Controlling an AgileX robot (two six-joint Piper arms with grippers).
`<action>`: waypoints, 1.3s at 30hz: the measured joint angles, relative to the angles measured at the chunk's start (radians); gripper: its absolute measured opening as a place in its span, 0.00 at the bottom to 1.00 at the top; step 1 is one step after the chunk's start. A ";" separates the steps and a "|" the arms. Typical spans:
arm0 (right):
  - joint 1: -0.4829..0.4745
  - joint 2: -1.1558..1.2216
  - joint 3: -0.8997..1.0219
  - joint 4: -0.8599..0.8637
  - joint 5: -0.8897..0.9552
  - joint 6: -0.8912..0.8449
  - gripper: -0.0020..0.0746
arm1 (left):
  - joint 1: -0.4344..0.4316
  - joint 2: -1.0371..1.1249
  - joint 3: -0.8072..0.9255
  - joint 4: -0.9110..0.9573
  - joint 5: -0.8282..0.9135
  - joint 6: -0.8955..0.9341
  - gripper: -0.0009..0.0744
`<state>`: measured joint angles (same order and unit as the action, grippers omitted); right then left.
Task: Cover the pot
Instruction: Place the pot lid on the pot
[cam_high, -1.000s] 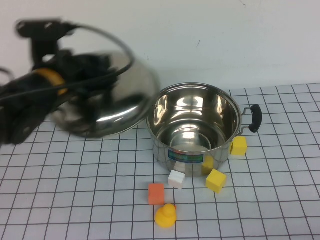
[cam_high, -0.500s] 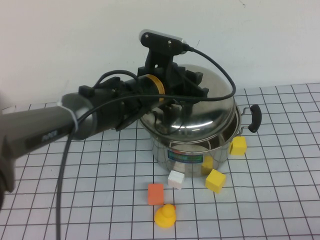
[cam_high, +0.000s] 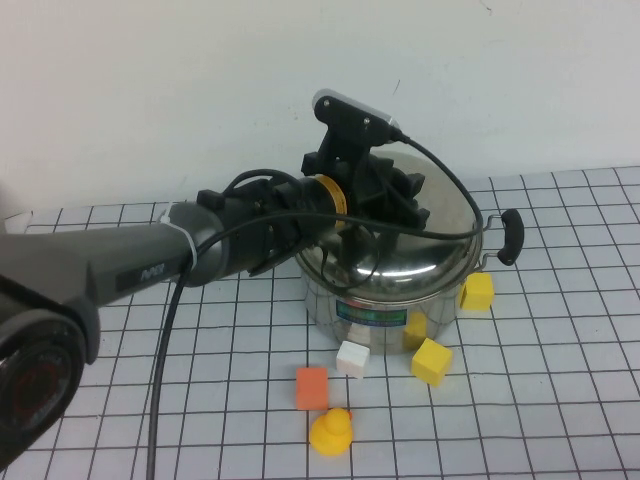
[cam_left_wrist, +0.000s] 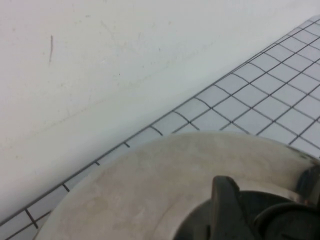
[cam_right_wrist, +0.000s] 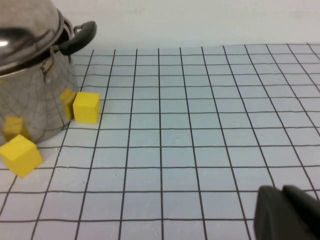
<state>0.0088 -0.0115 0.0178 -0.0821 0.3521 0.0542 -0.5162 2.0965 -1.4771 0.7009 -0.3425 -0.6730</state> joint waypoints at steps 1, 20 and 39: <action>0.000 0.000 0.000 0.000 0.000 0.000 0.04 | 0.000 0.005 0.000 0.000 -0.002 0.000 0.43; 0.000 0.000 0.000 0.000 0.000 0.000 0.04 | 0.000 0.031 -0.046 -0.041 0.003 0.044 0.43; 0.000 0.000 0.000 0.000 0.000 0.000 0.04 | 0.010 0.090 -0.069 -0.068 -0.015 0.044 0.43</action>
<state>0.0088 -0.0115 0.0178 -0.0821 0.3521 0.0542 -0.5061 2.1869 -1.5459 0.6325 -0.3580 -0.6290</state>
